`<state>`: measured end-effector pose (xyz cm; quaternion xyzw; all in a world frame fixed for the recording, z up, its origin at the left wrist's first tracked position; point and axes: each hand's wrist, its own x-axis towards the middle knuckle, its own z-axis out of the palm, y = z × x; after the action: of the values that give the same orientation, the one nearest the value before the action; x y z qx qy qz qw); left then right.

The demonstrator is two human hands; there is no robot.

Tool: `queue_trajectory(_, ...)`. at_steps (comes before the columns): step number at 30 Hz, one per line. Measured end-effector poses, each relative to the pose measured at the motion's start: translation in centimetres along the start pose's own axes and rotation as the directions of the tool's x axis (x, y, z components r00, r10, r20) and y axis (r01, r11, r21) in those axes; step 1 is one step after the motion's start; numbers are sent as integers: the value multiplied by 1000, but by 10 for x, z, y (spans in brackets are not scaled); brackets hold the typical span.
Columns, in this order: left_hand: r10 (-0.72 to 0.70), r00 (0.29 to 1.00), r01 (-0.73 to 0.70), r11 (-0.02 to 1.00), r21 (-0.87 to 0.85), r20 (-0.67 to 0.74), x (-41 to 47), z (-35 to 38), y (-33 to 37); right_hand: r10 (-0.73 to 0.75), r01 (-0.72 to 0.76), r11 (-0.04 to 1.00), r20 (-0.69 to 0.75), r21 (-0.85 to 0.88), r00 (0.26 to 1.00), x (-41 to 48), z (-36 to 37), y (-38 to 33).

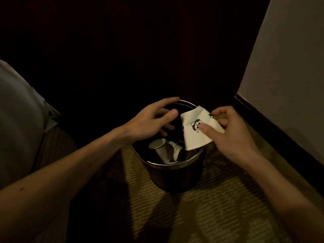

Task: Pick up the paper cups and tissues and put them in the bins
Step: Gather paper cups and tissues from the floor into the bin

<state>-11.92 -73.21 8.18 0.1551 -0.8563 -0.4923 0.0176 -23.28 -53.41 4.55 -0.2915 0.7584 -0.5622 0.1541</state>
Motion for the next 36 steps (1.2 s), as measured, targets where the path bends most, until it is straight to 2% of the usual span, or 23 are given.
queue_trajectory(1, 16, 999, -14, 999, -43, 37, -1, 0, 8, -20, 20, 1000, -2, -8, 1000, 0, 3, 0)
queue_trajectory(2, 54, 997, -53, 998, -12, 55, -1, 0, 13, -44, 44, 999, 4, -16, 999, 1, 6, -1)
queue_trajectory(4, 153, 988, -154, 982, 112, 24, 2, -1, 16, -92, 94, 993, 29, -77, 995, 4, 12, -3)
queue_trajectory(6, 184, 983, -178, 972, 153, -26, 6, -4, 13, -121, 131, 966, 59, -223, 991, 7, 16, -4)
queue_trajectory(9, 146, 989, -136, 961, 240, -28, 13, -4, -4, -171, 227, 776, 150, -589, 974, 8, 24, 2)
queue_trajectory(11, 86, 996, -84, 954, 287, 5, 17, 2, -20, -157, 282, 644, 238, -711, 959, 7, 31, 7)
queue_trajectory(13, 47, 998, -57, 942, 330, 38, 20, 8, -36, -113, 310, 580, 302, -753, 946, 7, 33, 10)
queue_trajectory(16, 3, 998, -24, 945, 325, 64, 23, 10, -47, -79, 331, 592, 355, -735, 931, 9, 29, 12)
queue_trajectory(19, 4, 996, -38, 910, 414, 84, 29, 10, -41, -105, 351, 687, 390, -637, 915, 3, 19, 10)
queue_trajectory(22, 63, 995, -92, 891, 444, 81, 35, 9, -10, -177, 327, 768, 309, -550, 934, -6, -9, -4)
queue_trajectory(25, 190, 975, -224, 836, 501, 118, 41, 27, 41, -156, 269, 817, 253, -511, 955, -25, -63, -22)
queue_trajectory(27, 254, 944, -327, 799, 505, 210, 43, 51, 80, -93, 201, 827, 225, -525, 970, -50, -107, -27)
queue_trajectory(29, 321, 888, -455, 717, 527, 330, 42, 87, 121, -8, 113, 824, 188, -555, 982, -87, -153, -25)
queue_trajectory(33, 403, 703, -710, 438, 551, 586, 27, 187, 184, 217, -103, 744, 93, -660, 972, -185, -237, -3)
queue_trajectory(36, 318, 526, -839, 344, 421, 789, 4, 280, 209, 416, -278, 678, 43, -680, 908, -270, -281, 28)
